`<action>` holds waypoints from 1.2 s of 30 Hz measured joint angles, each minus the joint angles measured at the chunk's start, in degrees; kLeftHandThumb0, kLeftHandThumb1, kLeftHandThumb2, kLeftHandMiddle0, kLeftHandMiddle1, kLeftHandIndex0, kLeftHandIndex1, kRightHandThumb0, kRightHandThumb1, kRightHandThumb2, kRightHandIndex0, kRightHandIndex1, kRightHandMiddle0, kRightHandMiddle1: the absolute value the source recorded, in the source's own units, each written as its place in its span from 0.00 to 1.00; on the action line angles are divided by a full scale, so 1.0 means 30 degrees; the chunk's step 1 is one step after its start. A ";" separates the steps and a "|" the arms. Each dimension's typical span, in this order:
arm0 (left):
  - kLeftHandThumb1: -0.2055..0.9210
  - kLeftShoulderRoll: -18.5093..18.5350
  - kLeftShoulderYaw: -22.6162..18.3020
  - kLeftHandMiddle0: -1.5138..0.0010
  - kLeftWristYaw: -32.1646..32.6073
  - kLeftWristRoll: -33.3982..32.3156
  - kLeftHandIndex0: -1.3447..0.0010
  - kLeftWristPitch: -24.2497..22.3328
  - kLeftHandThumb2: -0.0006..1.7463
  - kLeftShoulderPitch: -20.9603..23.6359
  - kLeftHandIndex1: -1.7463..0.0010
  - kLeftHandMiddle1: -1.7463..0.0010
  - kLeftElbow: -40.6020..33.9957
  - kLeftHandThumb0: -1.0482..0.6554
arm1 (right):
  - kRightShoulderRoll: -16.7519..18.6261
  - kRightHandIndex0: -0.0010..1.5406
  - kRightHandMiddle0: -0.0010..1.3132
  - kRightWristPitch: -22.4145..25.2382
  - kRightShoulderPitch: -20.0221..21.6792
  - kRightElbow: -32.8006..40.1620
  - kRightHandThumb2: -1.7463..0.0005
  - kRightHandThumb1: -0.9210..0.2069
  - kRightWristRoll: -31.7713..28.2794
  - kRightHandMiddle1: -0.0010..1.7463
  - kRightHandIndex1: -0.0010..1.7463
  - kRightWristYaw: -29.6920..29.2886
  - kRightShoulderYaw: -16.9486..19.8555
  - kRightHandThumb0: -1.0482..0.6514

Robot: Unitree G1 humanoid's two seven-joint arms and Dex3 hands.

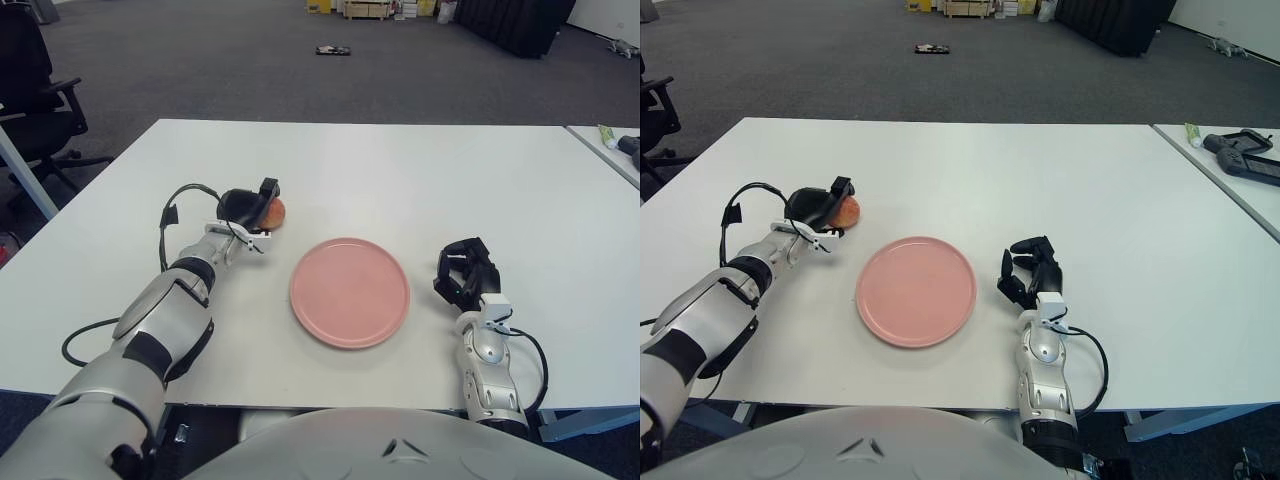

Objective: Put the apple into the plate.

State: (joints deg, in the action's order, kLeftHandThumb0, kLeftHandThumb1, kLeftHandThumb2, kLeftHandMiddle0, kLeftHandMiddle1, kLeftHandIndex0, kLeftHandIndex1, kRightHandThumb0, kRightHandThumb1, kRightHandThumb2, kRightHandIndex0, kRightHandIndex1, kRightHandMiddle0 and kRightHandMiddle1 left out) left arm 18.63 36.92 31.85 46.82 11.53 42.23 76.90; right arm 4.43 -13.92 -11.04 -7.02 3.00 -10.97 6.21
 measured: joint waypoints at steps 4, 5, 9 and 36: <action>0.40 0.0007 -0.0236 0.15 -0.0479 -0.0313 0.51 0.0125 0.80 0.0000 0.00 0.00 -0.0006 0.33 | -0.0001 0.28 0.28 0.0029 0.0000 0.0016 0.48 0.24 -0.0001 1.00 0.99 0.0000 0.0000 0.39; 0.40 0.0007 -0.0271 0.15 -0.0551 -0.0366 0.51 0.0136 0.80 0.0001 0.00 0.00 -0.0015 0.33 | -0.0002 0.29 0.28 0.0030 0.0000 0.0017 0.48 0.24 0.0003 1.00 0.99 0.0000 0.0000 0.39; 0.41 0.0005 -0.0403 0.15 -0.0778 -0.0511 0.51 0.0246 0.80 0.0001 0.00 0.00 -0.0073 0.33 | -0.0003 0.29 0.28 0.0034 -0.0001 0.0017 0.48 0.25 0.0000 1.00 1.00 0.0001 0.0004 0.39; 0.41 0.0005 -0.1831 0.16 -0.1736 -0.2024 0.51 0.0648 0.80 -0.0173 0.00 0.00 -0.0059 0.33 | 0.0079 0.30 0.28 0.0077 -0.0003 0.0076 0.48 0.25 -0.0010 1.00 0.99 -0.0144 0.0033 0.39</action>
State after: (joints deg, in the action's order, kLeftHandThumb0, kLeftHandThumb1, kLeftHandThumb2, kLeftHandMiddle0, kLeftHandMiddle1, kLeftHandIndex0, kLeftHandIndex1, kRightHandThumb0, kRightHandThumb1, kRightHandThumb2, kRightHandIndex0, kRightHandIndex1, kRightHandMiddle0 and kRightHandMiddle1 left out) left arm 18.65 31.43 26.64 40.75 13.47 41.71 76.72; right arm 4.67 -13.69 -11.05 -6.79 2.97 -11.40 6.31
